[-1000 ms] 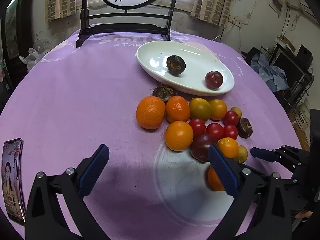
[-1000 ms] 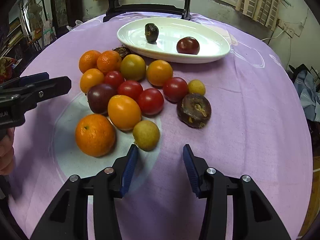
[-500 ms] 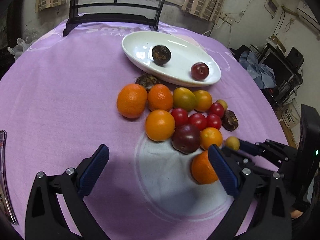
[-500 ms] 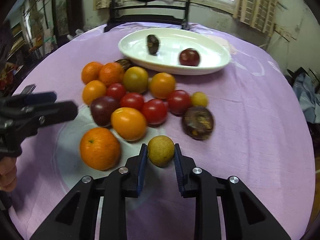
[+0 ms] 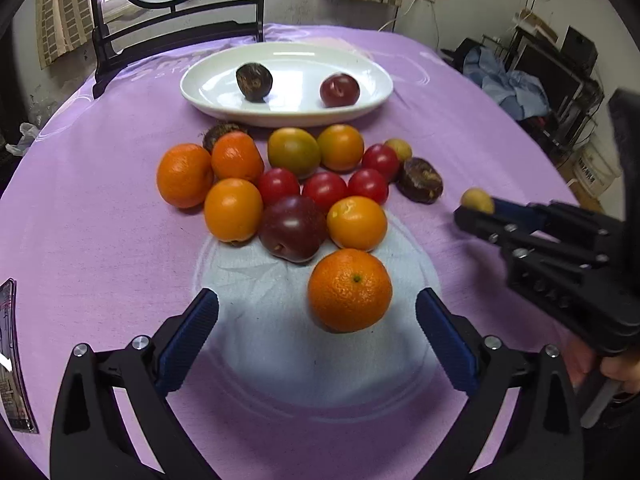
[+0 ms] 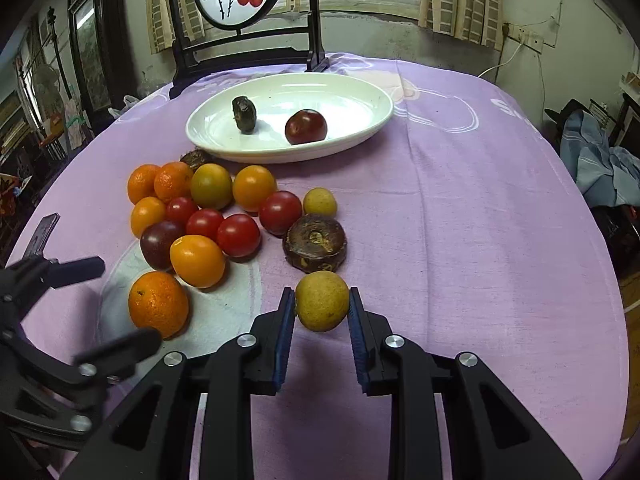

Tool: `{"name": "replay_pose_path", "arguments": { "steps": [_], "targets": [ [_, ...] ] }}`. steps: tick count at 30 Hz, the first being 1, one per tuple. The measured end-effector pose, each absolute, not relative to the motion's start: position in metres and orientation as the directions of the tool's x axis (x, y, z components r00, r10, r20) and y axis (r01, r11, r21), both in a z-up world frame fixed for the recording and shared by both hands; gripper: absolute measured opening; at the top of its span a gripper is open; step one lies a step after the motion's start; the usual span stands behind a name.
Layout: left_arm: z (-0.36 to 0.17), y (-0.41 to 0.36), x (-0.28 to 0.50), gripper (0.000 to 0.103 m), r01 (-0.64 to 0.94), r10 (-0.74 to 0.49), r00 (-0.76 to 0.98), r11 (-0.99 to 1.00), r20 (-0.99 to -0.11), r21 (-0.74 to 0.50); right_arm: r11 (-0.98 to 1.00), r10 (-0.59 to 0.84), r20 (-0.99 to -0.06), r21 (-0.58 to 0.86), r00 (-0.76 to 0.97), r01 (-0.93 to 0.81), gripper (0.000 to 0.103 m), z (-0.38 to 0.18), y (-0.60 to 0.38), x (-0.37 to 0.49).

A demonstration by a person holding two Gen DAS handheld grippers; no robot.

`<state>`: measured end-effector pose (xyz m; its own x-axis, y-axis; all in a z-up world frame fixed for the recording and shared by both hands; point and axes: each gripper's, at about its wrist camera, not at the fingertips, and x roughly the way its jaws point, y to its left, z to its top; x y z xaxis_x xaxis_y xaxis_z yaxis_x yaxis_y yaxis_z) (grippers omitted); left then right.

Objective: Organize fruits
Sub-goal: 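Move orange to plate with left tool while right tool moves yellow fruit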

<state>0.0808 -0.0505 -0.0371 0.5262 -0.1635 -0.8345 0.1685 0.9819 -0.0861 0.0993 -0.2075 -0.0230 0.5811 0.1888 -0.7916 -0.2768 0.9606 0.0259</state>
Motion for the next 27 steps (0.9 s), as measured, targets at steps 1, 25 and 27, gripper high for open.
{"name": "replay_pose_path", "arguments": {
  "steps": [1,25,27],
  "targets": [
    [-0.041,-0.055,0.083,0.088,0.167,-0.152,0.523,0.983,-0.838,-0.074,0.962,0.189,-0.790,0.029,0.583,-0.272,0.027,-0.022,-0.210,0.099],
    [0.037,-0.025,0.129,0.043,0.187,-0.120,0.633,0.982,-0.764,0.000,0.932,0.297,-0.701,0.065,0.649,-0.356,0.027,0.039,-0.196,0.102],
    [0.041,-0.016,0.159,0.043,0.133,-0.092,0.645,0.991,-0.759,-0.007,0.929,0.274,-0.674,-0.001,0.686,-0.371,0.027,0.056,-0.187,0.121]
  ]
}}
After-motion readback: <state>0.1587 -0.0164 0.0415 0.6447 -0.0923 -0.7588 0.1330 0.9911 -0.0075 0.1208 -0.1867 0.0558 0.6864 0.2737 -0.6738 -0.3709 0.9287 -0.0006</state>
